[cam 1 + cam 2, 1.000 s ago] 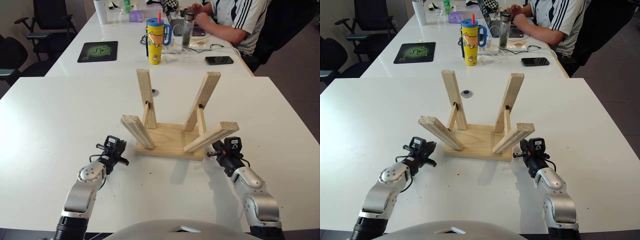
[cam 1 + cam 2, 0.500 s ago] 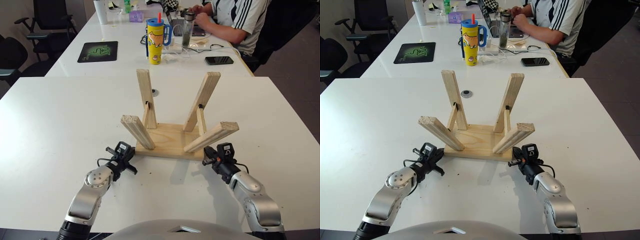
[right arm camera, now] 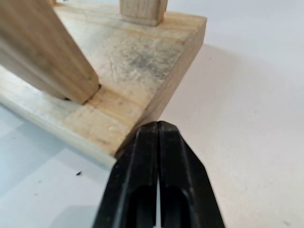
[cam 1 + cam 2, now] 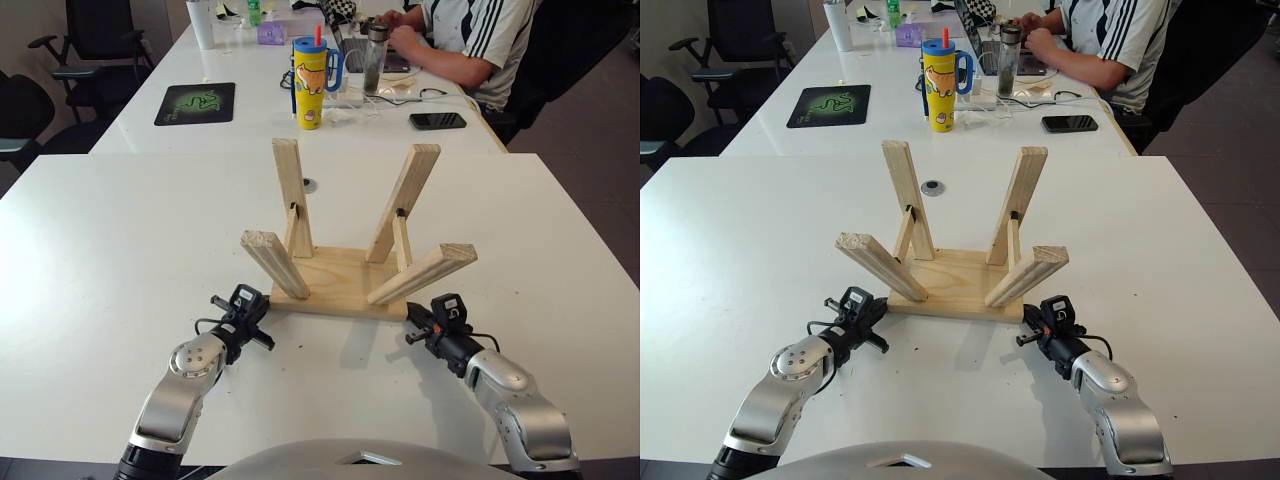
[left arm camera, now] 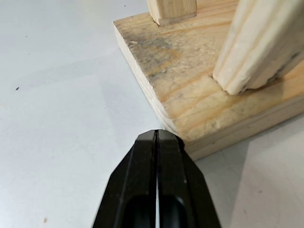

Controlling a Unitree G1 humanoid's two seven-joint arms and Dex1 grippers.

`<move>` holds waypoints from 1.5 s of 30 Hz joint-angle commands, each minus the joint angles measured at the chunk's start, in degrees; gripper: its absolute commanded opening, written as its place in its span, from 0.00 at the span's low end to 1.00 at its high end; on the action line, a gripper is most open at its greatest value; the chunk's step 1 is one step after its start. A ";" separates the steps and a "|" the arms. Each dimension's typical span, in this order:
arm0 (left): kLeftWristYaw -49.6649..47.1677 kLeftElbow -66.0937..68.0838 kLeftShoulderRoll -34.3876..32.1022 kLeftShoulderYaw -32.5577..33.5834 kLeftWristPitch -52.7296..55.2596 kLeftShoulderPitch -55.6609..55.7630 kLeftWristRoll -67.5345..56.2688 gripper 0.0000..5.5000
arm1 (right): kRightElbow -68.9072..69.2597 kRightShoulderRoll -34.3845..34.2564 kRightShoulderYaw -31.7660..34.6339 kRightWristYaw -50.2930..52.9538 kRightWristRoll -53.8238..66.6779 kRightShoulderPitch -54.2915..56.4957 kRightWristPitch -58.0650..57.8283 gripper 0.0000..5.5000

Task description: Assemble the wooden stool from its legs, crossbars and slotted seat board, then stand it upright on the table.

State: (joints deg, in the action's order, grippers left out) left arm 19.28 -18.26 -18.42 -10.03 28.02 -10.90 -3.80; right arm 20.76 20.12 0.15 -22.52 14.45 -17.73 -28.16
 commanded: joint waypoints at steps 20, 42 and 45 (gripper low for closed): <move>1.76 -13.34 2.56 -2.21 9.50 6.19 -4.13 0.00 | 10.66 -1.41 -1.00 -1.67 7.56 8.41 -10.72 0.00; 0.63 -15.97 4.54 -0.09 12.70 11.54 -4.64 0.00 | 9.09 -3.36 2.67 -2.13 7.85 12.24 -5.78 0.00; 0.62 -15.63 4.38 0.12 12.49 11.25 -4.46 0.00 | 9.19 -3.58 2.76 -1.65 7.85 12.37 -5.55 0.00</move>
State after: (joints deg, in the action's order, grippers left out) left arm 17.00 -32.63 -15.86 -6.69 40.98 -1.31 -4.49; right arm 28.79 18.18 6.58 -20.81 18.67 -7.46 -34.75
